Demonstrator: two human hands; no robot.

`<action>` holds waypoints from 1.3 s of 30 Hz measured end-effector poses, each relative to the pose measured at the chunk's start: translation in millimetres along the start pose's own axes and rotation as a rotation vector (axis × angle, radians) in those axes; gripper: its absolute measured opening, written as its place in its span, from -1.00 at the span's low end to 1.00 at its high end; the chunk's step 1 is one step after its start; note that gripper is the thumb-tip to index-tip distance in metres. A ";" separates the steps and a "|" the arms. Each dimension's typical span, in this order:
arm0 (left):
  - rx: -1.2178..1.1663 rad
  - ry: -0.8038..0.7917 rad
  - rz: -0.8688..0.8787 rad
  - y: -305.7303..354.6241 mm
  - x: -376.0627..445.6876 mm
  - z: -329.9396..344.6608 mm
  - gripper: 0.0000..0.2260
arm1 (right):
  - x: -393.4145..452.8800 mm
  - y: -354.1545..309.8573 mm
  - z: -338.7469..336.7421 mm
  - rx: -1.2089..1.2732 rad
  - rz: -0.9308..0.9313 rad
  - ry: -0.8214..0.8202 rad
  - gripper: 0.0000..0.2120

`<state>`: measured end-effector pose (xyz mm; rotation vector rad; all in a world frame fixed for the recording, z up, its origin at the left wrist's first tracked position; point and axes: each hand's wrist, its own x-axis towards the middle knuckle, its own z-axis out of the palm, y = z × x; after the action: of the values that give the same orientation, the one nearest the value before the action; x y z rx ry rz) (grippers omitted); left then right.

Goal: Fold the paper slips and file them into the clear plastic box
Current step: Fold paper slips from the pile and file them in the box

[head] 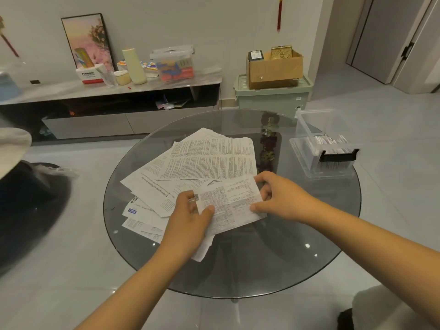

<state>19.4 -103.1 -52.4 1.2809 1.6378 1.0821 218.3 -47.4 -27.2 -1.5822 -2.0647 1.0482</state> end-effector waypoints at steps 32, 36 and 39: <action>0.642 -0.240 0.611 -6.7 -0.8 6.9 -0.70 | -15.1 12.6 -7.7 -0.168 -0.125 -0.099 -0.56; 0.493 -0.160 0.471 -1.6 -2.6 8.1 -0.87 | -18.4 10.3 -6.5 -0.256 -0.159 -0.099 -0.43; 0.489 -0.103 0.440 -2.3 -0.7 10.3 -0.82 | -14.5 11.9 -2.2 -0.299 -0.123 -0.044 -0.72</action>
<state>28.4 -102.5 -57.9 2.0544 1.6396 0.8606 232.6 -58.9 -31.9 -1.5499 -2.4055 0.7656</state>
